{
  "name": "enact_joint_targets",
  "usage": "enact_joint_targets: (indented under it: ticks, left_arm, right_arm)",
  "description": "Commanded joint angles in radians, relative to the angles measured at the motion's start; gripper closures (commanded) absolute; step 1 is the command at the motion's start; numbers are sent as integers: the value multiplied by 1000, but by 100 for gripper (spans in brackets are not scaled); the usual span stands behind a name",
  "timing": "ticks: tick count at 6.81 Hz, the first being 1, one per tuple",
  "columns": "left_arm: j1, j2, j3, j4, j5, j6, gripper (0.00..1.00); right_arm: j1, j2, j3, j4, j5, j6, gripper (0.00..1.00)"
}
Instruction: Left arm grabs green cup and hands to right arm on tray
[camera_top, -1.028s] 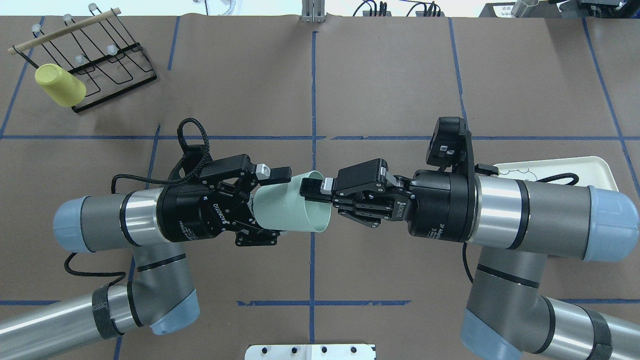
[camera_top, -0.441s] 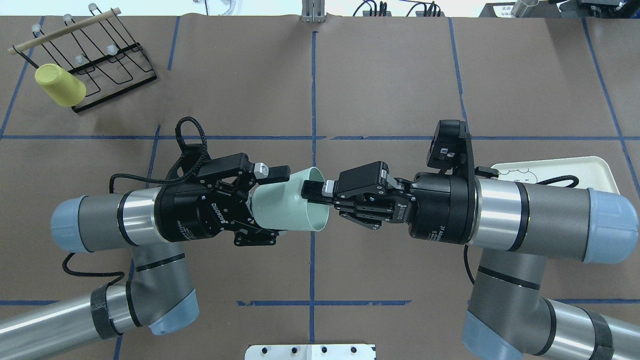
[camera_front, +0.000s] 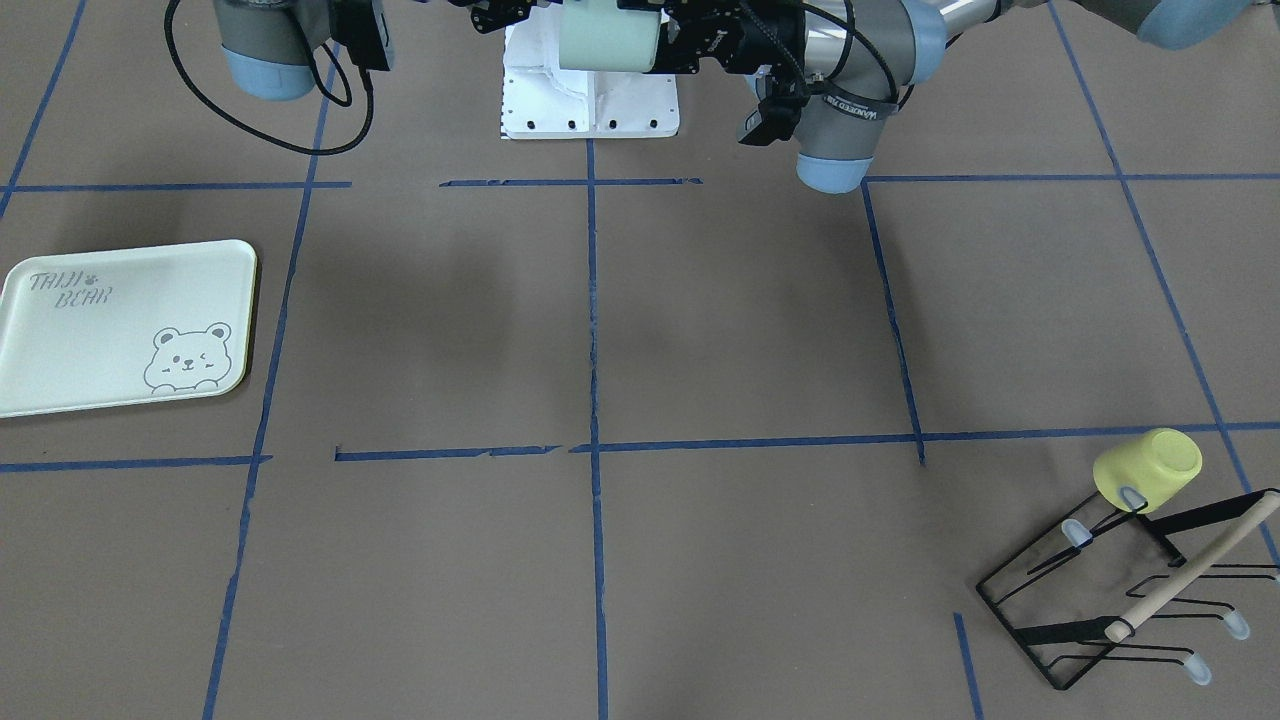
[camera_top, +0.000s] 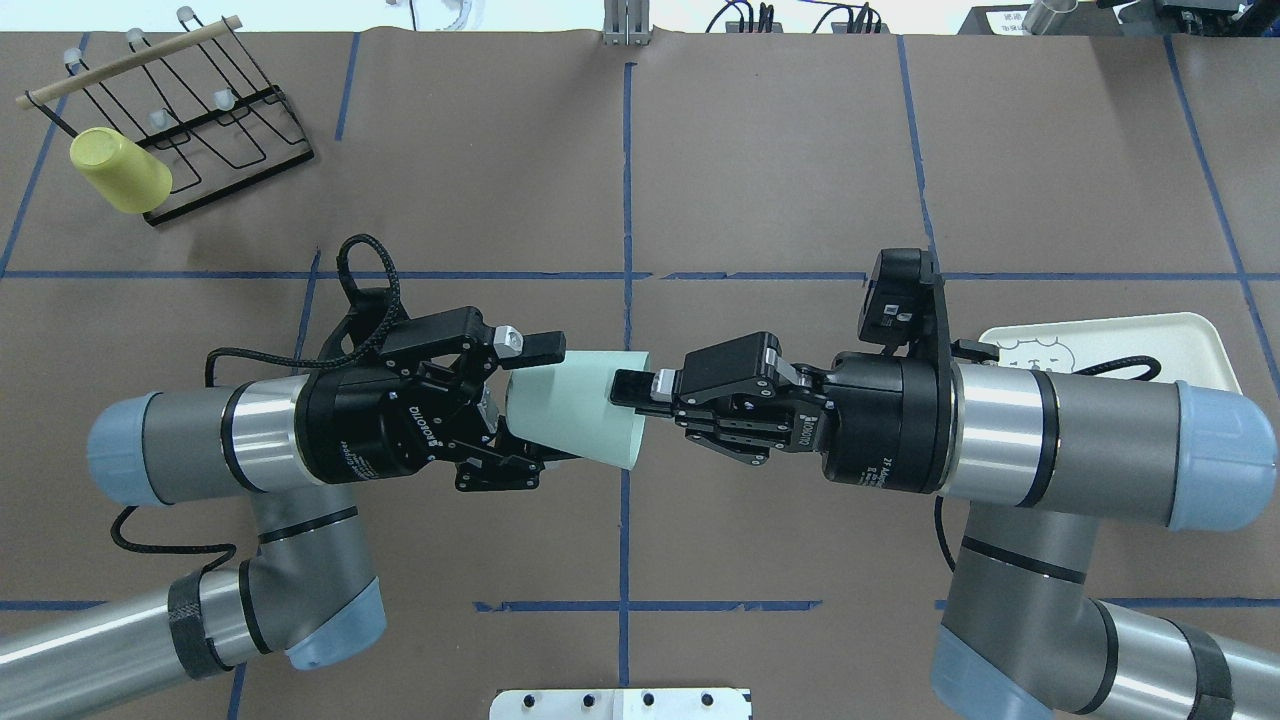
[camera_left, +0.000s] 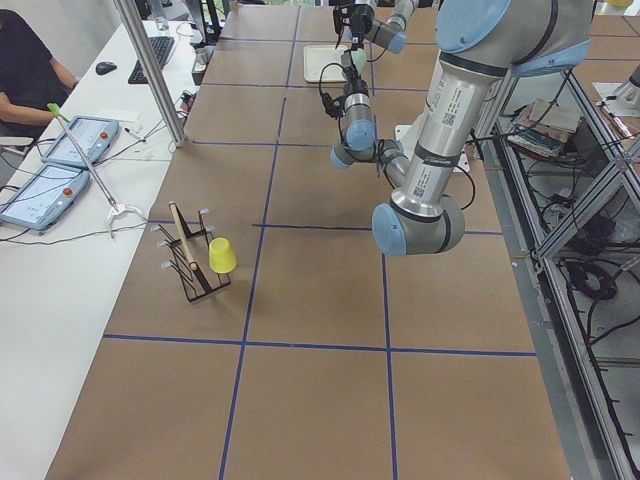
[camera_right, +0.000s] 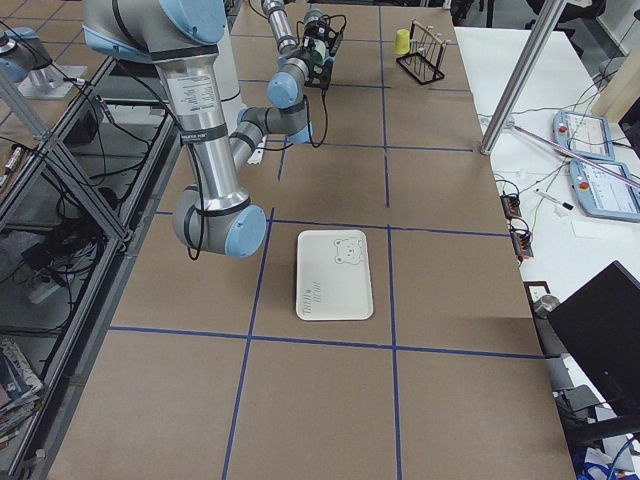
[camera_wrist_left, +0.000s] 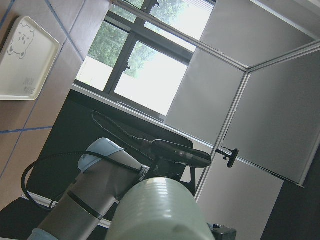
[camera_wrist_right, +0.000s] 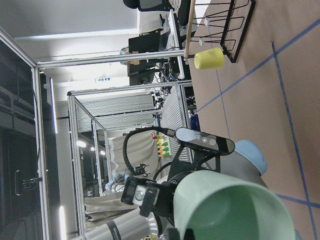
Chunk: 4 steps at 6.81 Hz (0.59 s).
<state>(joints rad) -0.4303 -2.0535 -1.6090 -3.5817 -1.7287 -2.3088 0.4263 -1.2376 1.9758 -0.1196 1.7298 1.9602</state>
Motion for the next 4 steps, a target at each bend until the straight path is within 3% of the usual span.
enact_joint_targets:
  ticks: [1,4]
  left_arm:
    - [-14,16,0,0,0,6,0]
    - [-19,35,10,1,0,17,0]
  right_arm:
    - [3,-26,6,3,1,-1,100]
    - [6,-31,21,5,-7,-1,100]
